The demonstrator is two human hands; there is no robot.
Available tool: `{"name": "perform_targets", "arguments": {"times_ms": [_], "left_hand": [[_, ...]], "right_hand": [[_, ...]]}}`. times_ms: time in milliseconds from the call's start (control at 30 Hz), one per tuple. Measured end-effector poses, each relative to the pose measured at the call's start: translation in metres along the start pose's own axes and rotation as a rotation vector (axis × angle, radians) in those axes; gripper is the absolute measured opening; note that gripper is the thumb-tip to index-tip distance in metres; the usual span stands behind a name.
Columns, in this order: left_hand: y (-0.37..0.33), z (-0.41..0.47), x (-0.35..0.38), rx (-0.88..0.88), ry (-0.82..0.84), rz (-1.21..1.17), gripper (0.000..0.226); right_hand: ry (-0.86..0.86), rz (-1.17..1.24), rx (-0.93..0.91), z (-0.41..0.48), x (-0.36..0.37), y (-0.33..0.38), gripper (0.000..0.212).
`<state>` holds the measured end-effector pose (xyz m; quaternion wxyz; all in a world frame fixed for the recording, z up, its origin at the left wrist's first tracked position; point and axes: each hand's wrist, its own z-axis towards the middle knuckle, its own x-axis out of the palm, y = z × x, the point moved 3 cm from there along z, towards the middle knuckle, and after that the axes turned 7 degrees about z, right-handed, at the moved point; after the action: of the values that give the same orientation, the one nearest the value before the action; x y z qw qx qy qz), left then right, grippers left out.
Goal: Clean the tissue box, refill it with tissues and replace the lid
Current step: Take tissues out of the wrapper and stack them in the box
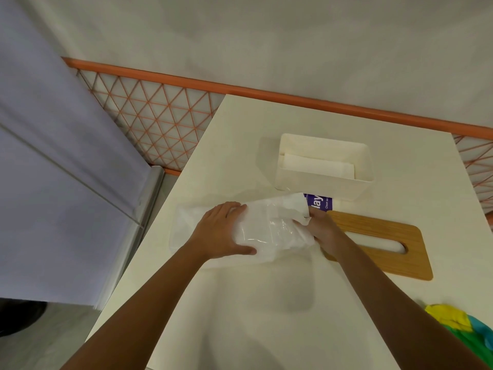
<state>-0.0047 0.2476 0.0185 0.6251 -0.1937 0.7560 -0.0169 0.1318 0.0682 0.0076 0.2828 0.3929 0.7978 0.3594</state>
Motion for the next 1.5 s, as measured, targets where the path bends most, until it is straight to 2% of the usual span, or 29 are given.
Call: {"name": "perform_targets", "arguments": {"times_ms": [167,367,500,600,700,733,800,867,933,1100,1200,1267,1400,1500], "left_hand": [[-0.003,-0.001,-0.002,-0.004,0.007,0.011,0.097],[-0.005,-0.003,-0.004,-0.023,0.016,-0.008,0.094],[-0.006,-0.004,-0.007,-0.028,0.047,-0.021,0.094],[-0.008,-0.005,-0.013,-0.023,0.102,-0.034,0.111],[-0.017,-0.002,-0.024,-0.055,0.027,-0.077,0.128],[-0.021,0.002,-0.028,-0.064,-0.01,-0.079,0.125],[-0.034,0.011,-0.034,-0.079,-0.072,-0.102,0.102],[-0.047,0.023,-0.038,-0.126,-0.099,-0.243,0.077],[-0.062,0.037,-0.043,-0.173,-0.124,-0.467,0.066],[-0.096,0.068,-0.05,-0.284,-0.08,-0.88,0.067],[-0.111,0.082,-0.049,-0.324,0.021,-1.149,0.078],[-0.123,0.091,-0.049,-0.308,0.103,-1.329,0.073],[-0.134,0.103,-0.052,-0.344,0.11,-1.409,0.068],[-0.128,0.11,-0.054,-0.406,0.044,-1.347,0.045]], "right_hand": [[-0.017,0.123,-0.113,-0.007,-0.015,0.014,0.027],[-0.069,0.181,-0.06,-0.01,-0.03,0.004,0.03],[-0.111,0.202,-0.113,-0.017,-0.051,0.013,0.032],[-0.123,0.201,-0.15,-0.022,-0.071,0.022,0.034],[-0.159,0.2,-0.18,-0.027,-0.09,0.032,0.032],[-0.174,0.194,-0.195,-0.03,-0.096,0.036,0.03],[-0.197,0.172,-0.233,-0.033,-0.107,0.044,0.023],[-0.216,0.168,-0.271,-0.038,-0.119,0.054,0.019],[-0.243,0.166,-0.31,-0.043,-0.132,0.063,0.019],[-0.271,0.268,-0.373,-0.055,-0.159,0.082,0.022],[-0.249,0.366,-0.379,-0.059,-0.165,0.087,0.028],[-0.232,0.416,-0.371,-0.057,-0.165,0.088,0.029],[-0.165,0.461,-0.313,-0.047,-0.156,0.082,0.031],[-0.129,0.467,-0.272,-0.038,-0.149,0.077,0.031]]}}
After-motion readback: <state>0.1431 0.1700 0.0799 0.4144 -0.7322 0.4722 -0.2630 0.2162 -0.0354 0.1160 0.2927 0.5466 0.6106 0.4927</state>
